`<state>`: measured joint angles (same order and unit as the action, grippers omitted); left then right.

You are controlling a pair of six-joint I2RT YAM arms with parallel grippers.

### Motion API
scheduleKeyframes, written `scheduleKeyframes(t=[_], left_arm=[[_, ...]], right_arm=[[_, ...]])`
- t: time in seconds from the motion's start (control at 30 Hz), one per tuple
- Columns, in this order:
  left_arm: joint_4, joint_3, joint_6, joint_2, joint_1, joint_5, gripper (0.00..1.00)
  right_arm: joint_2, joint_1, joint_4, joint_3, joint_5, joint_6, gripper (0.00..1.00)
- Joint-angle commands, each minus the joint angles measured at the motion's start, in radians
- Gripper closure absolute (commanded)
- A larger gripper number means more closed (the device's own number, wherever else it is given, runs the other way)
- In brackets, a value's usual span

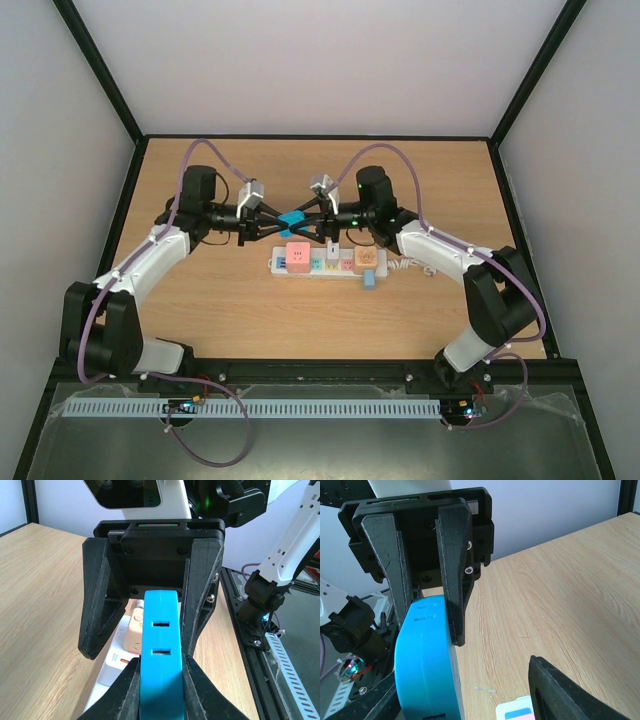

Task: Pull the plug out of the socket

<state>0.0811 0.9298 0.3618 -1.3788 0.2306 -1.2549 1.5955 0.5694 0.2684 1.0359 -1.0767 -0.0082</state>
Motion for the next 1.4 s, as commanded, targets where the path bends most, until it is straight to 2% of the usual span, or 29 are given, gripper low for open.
scheduleKeyframes(t=[0.0, 0.23, 0.4, 0.53, 0.73, 0.83, 0.97, 1.1, 1.37], left_arm=[[0.063, -0.001, 0.045, 0.014, 0.008, -0.085, 0.97], [0.090, 0.024, 0.051, 0.011, 0.004, -0.100, 0.97], [0.086, 0.043, 0.030, 0.004, -0.014, -0.053, 0.97], [0.051, 0.060, -0.012, -0.001, -0.055, 0.019, 0.97], [0.054, 0.119, -0.016, -0.041, -0.141, 0.113, 0.97], [0.074, 0.157, 0.021, -0.073, -0.187, 0.250, 0.97], [0.019, 0.175, 0.063, -0.116, -0.228, 0.547, 0.97], [-0.054, 0.184, 0.147, -0.188, -0.255, 0.816, 0.97], [-0.210, 0.251, 0.253, -0.389, -0.316, 1.107, 0.95]], right_arm=[[-0.002, -0.054, 0.084, 0.039, 0.063, 0.035, 0.46], [-0.024, -0.087, 0.011, 0.043, 0.091, -0.039, 0.46], [-0.032, -0.090, -0.086, 0.080, 0.069, -0.117, 0.45], [-0.046, -0.089, -0.177, 0.141, -0.021, -0.151, 0.39], [-0.063, -0.090, -0.352, 0.215, -0.032, -0.251, 0.29], [-0.084, -0.089, -0.403, 0.204, -0.001, -0.288, 0.23], [-0.095, -0.090, -0.479, 0.192, 0.024, -0.365, 0.13], [-0.111, -0.090, -0.478, 0.151, 0.063, -0.373, 0.07], [-0.133, -0.091, -0.437, 0.081, 0.148, -0.374, 0.01]])
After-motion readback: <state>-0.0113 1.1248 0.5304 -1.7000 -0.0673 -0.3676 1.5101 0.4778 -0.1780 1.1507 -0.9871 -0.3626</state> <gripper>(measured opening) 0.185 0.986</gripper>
